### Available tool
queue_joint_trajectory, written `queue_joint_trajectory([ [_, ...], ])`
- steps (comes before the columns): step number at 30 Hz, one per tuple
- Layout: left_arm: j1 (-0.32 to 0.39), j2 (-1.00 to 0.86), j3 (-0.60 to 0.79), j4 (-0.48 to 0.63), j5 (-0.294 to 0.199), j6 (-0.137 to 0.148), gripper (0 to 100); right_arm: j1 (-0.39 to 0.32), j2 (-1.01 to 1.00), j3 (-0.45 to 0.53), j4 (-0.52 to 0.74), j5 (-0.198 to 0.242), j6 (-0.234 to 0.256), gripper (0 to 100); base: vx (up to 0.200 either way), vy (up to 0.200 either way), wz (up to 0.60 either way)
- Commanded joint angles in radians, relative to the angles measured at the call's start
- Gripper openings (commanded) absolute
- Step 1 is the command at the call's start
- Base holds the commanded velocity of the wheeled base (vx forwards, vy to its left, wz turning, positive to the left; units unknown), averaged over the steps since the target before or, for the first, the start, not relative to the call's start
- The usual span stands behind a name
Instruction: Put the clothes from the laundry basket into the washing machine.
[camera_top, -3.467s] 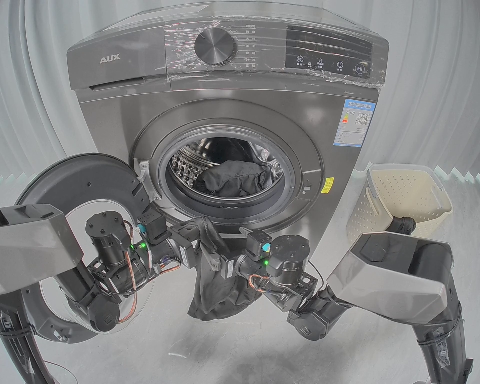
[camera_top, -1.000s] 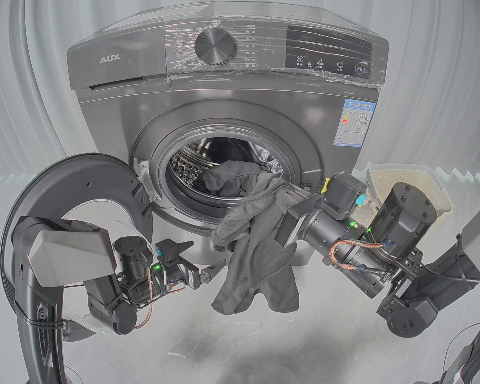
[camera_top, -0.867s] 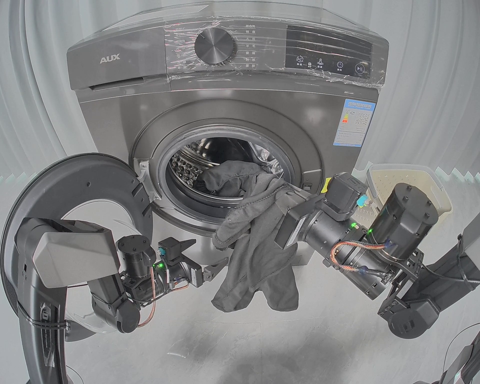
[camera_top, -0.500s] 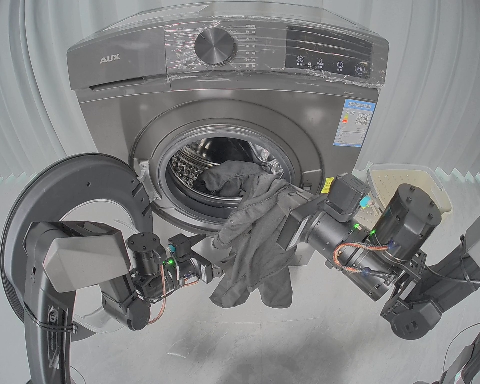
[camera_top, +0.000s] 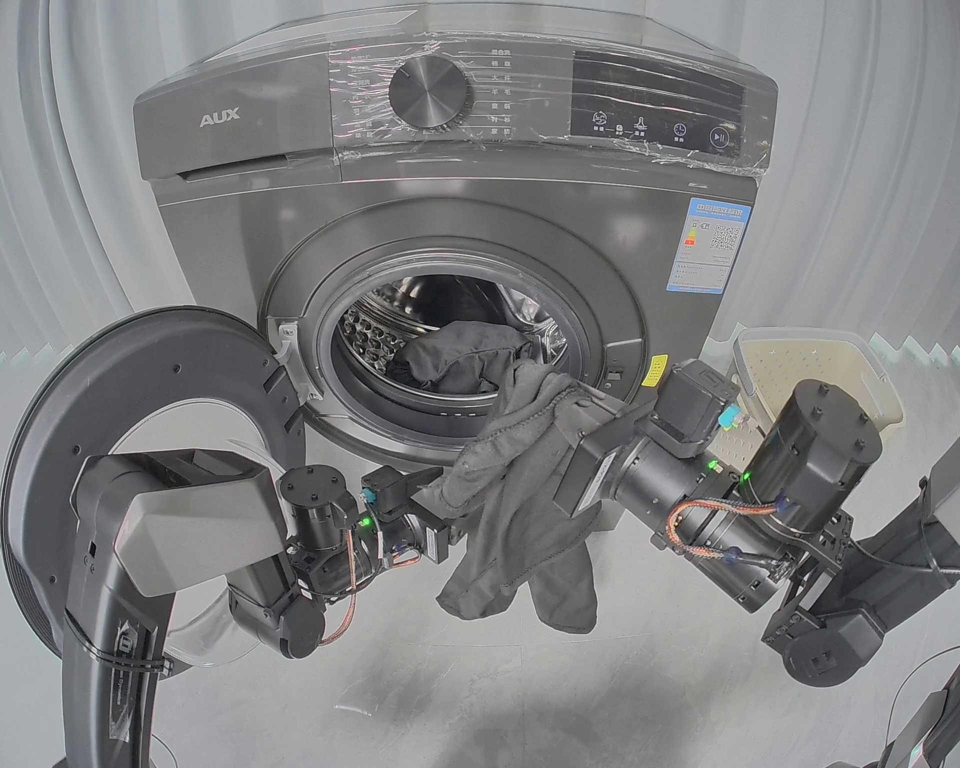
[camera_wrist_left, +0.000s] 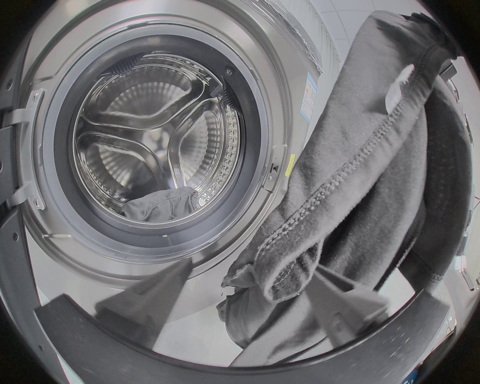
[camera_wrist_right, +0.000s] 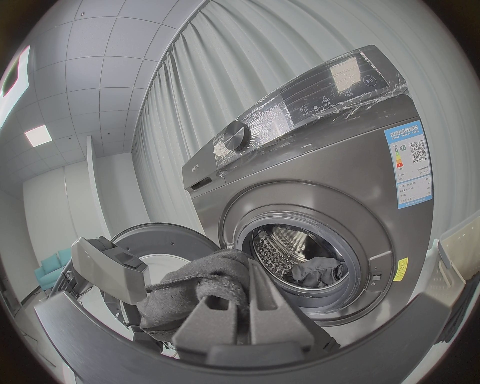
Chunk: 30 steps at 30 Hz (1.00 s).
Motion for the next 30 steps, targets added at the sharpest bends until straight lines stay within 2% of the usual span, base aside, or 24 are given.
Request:
queue_joint_trajectory([
  [1,-0.001,0.021,-0.024,-0.001,0.004,-0.001,0,0.005,0.000,0.002,-0.001,0.001,0.000,0,0.000,0.000,0.00],
  [19,0.005,0.021,-0.029,-0.003,0.005,-0.007,0,0.002,-0.008,0.008,-0.001,0.001,0.002,0,0.000,0.000,0.00],
  [23,0.010,0.024,-0.012,-0.003,-0.004,-0.001,0,0.001,-0.009,0.008,-0.001,0.001,0.002,0,0.000,0.000,0.00],
  [24,0.010,0.024,-0.012,-0.003,-0.004,-0.003,100,0.001,-0.009,0.008,-0.001,0.001,0.002,0,0.000,0.000,0.00],
  [30,0.009,0.025,-0.015,-0.003,-0.007,-0.004,100,0.004,-0.008,0.007,-0.001,0.002,0.002,0,0.000,0.000,0.00],
])
